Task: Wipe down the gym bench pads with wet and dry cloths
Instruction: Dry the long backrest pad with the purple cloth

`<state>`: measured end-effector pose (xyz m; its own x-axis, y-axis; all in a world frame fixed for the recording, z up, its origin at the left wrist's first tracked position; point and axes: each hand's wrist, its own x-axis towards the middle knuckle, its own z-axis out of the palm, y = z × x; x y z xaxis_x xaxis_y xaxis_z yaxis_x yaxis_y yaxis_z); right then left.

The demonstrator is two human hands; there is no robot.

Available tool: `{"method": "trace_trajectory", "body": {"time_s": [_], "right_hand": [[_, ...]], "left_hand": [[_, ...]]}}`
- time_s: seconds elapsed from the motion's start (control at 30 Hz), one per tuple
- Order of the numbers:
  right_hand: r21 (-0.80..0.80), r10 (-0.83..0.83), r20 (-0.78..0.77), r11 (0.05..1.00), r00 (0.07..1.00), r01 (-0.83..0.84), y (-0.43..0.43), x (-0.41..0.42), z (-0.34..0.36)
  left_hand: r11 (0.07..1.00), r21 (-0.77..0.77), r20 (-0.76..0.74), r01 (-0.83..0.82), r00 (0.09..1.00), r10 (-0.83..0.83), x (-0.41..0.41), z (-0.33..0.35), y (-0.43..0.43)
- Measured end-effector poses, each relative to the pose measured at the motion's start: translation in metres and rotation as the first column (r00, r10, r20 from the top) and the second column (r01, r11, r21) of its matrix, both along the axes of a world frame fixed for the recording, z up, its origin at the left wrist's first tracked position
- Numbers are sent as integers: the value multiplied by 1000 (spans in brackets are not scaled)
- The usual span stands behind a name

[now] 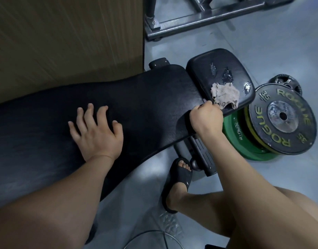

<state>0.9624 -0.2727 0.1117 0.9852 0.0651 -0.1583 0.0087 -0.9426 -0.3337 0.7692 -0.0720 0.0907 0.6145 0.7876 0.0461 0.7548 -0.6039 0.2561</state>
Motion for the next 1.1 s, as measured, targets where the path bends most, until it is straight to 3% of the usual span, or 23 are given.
{"method": "trace_trajectory", "body": {"time_s": [0.1, 0.27, 0.4, 0.47, 0.77, 0.97, 1.1], "right_hand": [[28, -42, 123, 999, 991, 38, 6, -5, -6], [192, -8, 302, 980, 953, -53, -20, -21, -27], [145, 177, 403, 957, 898, -253, -15, -33, -22], [112, 297, 408, 922, 864, -370, 1, -36, -23], [-127, 541, 258, 840, 800, -527, 53, 53, -9], [-37, 520, 297, 845, 801, -534, 5, -30, -17], [-101, 546, 274, 835, 791, -541, 35, 20, -15]], "left_hand": [[1000, -1, -2, -1, 1000, 1, 0, -2, 1], [1000, 8, -4, 3, 1000, -3, 0, -4, 1], [1000, 4, -8, 2, 1000, -2, 0, -4, 1], [1000, 3, -8, -2, 1000, 2, 0, -4, 1], [1000, 4, -14, 5, 1000, -5, -1, -4, 1], [1000, -6, -25, -7, 1000, 7, 0, -3, 1], [1000, -10, -10, -4, 1000, 4, -1, -3, 0]]}}
